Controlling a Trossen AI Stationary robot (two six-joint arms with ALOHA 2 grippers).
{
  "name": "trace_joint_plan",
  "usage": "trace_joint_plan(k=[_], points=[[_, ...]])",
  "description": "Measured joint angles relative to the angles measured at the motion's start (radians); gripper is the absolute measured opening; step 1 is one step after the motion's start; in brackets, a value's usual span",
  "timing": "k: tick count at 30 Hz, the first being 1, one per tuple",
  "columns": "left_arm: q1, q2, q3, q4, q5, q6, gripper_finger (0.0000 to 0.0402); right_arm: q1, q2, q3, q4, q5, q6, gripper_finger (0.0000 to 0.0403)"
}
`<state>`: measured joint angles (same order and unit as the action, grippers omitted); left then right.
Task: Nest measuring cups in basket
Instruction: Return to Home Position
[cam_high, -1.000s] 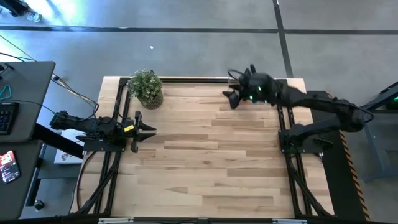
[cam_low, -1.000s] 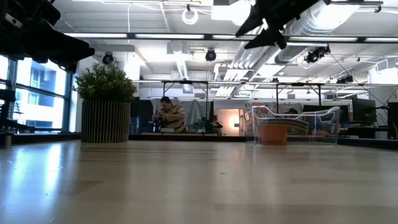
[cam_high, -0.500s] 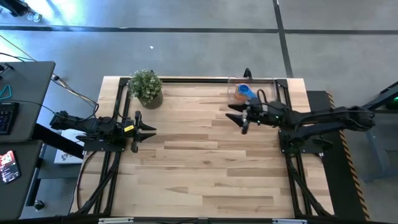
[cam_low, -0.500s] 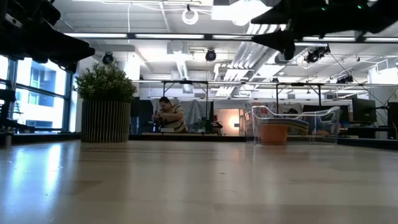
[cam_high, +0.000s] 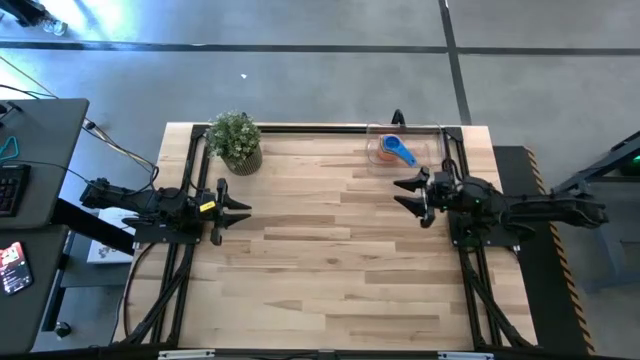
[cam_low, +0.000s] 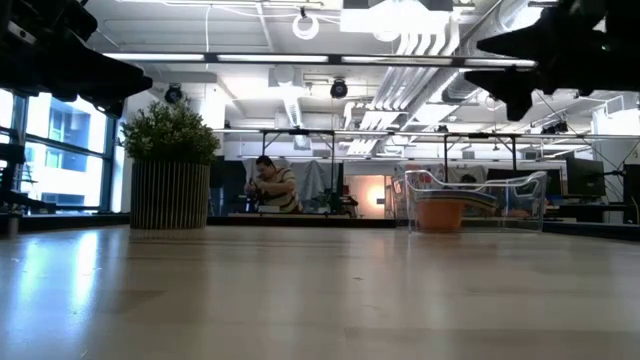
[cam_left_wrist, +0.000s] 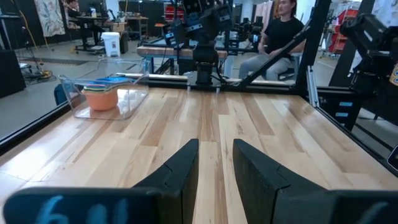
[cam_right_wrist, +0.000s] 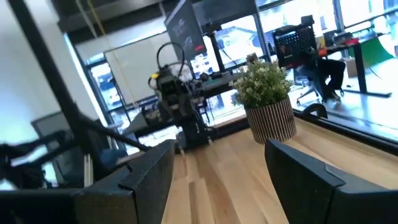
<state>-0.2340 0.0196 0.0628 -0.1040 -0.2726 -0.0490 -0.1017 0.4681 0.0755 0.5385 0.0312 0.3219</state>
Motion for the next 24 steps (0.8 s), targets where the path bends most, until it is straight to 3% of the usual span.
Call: trace_joint_plan(k=[6,16,24], points=[[0.000,0.000,0.000,0.000,0.000,0.000,0.0090,0.000,-0.175,-0.066,-0.096,-0.044,-0.101,0.0244],[0.000,0.000,0.000,0.000,0.000,0.000,0.0090,0.000,-0.460,-0.064,-0.487,-0.036,-0.173,0.0244],[0.000,0.000,0.000,0.001,0.000,0.000,0.0090,-0.003,-0.448,-0.059,-0.542,-0.027,-0.213,0.0244]])
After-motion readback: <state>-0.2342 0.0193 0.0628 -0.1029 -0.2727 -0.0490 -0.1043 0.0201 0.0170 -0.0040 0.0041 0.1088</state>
